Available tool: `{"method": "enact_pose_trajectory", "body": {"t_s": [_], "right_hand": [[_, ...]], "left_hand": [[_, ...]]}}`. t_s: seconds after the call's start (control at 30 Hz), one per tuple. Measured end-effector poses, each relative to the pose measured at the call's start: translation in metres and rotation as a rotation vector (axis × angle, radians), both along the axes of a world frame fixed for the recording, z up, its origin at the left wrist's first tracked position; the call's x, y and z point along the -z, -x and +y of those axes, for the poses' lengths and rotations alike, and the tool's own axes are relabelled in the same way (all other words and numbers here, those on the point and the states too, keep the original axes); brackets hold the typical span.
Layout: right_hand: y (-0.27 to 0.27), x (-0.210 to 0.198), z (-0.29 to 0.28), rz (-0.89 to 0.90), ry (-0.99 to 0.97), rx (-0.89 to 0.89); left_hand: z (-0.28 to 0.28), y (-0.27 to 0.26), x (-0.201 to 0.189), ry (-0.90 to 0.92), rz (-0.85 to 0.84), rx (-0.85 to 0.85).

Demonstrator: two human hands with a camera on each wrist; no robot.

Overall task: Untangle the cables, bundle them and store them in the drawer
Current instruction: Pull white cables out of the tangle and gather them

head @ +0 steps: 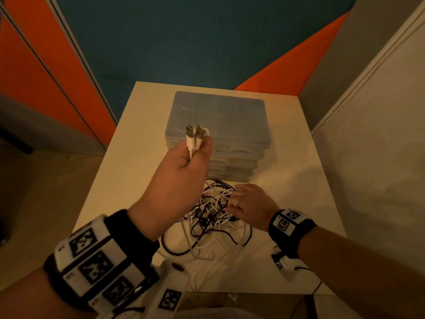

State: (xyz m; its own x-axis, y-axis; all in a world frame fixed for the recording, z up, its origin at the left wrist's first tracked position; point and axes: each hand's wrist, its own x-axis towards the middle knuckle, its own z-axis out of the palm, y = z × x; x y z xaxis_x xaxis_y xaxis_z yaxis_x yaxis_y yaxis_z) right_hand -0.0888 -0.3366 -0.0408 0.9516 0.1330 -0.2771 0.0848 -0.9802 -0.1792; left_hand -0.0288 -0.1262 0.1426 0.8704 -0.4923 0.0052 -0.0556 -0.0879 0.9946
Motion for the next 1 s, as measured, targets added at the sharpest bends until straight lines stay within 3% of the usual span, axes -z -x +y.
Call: {"method": "enact_pose_trajectory", "body": {"t_s": [0.1, 0.2, 0.37, 0.5, 0.6, 0.77, 1.0], "right_hand": [[-0.005, -0.010, 0.000, 0.006, -0.003, 0.011], [-0.007, -0.023, 0.000, 0.001, 0.012, 0.021], [-0.007, -0.049, 0.010, -0.099, 0.001, -0.035], [-0.008, -0.058, 0.014, -0.170, -0.089, -0.045], [-0.009, -0.057, 0.015, -0.206, -0.076, -0.045], [-0.005, -0.042, 0.008, -0.176, 0.040, -0.063], [-0.005, -0.051, 0.022, -0.233, -0.115, 0.012]], "left_hand": [[0.006, -0.004, -0.005, -0.070, -0.067, 0.030], [0.008, -0.006, 0.003, -0.311, -0.238, 0.120], [-0.004, -0.009, 0.049, -0.762, -0.362, 0.315], [-0.016, -0.005, 0.073, -0.915, -0.394, 0.428], [-0.018, -0.005, 0.078, -0.951, -0.420, 0.405], [-0.016, -0.015, 0.075, -0.847, -0.409, 0.339], [-0.020, -0.003, 0.087, -0.879, -0.319, 0.468]]}}
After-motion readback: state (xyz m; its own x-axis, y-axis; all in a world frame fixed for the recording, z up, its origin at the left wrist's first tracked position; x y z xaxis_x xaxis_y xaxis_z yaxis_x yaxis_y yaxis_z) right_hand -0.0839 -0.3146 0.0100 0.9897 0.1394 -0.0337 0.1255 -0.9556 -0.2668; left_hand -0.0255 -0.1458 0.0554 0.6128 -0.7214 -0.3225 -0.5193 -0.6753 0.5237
